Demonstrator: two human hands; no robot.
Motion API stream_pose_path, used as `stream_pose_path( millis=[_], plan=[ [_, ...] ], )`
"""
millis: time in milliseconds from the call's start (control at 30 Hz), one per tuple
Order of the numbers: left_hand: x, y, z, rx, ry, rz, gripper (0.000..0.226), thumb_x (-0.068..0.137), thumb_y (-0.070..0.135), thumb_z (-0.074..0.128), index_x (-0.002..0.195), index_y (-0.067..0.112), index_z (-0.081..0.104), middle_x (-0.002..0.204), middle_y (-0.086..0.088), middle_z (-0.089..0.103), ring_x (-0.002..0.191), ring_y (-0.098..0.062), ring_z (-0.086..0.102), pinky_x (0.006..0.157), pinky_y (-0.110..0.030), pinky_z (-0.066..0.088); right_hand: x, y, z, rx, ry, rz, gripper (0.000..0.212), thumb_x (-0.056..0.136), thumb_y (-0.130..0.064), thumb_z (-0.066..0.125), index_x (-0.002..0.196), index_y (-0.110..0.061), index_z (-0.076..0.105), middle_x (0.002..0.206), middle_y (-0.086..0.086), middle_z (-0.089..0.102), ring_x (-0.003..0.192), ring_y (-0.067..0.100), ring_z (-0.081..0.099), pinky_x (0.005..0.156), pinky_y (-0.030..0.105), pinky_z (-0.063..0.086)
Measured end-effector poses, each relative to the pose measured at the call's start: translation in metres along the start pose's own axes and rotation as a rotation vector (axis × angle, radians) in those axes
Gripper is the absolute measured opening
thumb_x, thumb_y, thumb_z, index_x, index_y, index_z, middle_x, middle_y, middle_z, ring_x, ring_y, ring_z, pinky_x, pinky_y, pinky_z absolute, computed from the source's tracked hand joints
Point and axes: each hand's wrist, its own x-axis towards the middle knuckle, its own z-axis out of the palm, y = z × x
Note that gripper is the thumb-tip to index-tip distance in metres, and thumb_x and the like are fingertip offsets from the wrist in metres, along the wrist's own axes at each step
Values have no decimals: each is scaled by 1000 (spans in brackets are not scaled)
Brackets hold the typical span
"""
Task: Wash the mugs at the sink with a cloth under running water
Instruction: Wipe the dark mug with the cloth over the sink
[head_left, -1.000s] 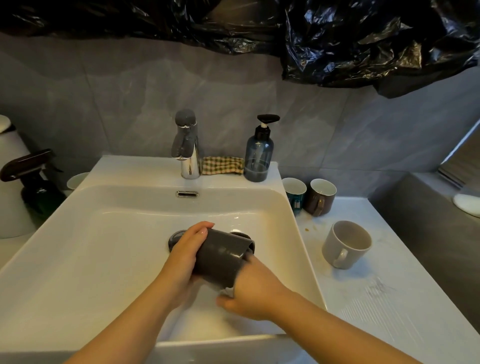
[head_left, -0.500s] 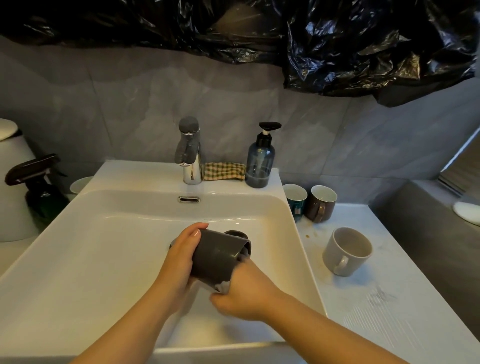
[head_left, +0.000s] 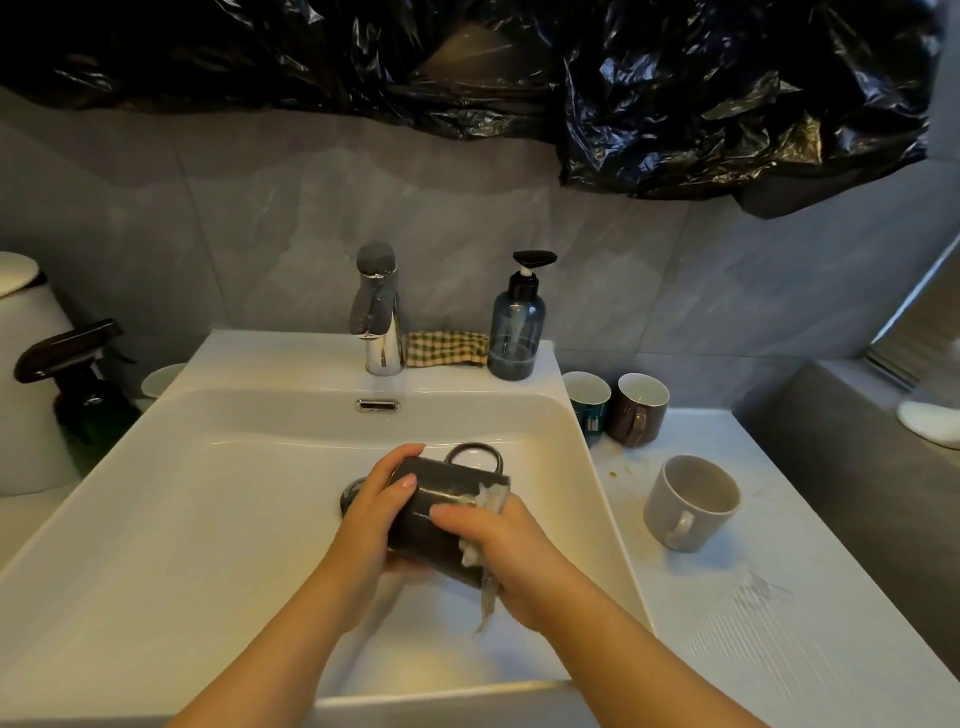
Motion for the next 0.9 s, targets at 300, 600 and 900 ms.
stream_pose_path(
  millis=[300,600,900],
  plan=[
    [3,0,7,-36,133,-55,23,97,31,42,96,30,64,103,-11,65,96,-28,63,69,-38,53,1,10,7,-162,-124,44,45,70,-4,62,114,3,58,105,35,58,102,44,59,90,49,51],
    [0,-2,6,45,-19,20,23,98,36,38,109,43,56,107,-1,62,95,-22,64,66,-35,58,-1,0,-1,183,83,51,22,90,-14,57,110,-6,60,99,27,67,90,34,67,77,35,57],
    [2,-9,2,309,48,349,13,88,38,52,99,34,57,96,0,62,78,-6,61,64,-17,50,-3,-5,3,497,5,201,31,91,-26,55,111,-4,61,93,20,70,83,28,68,78,39,57]
  ],
)
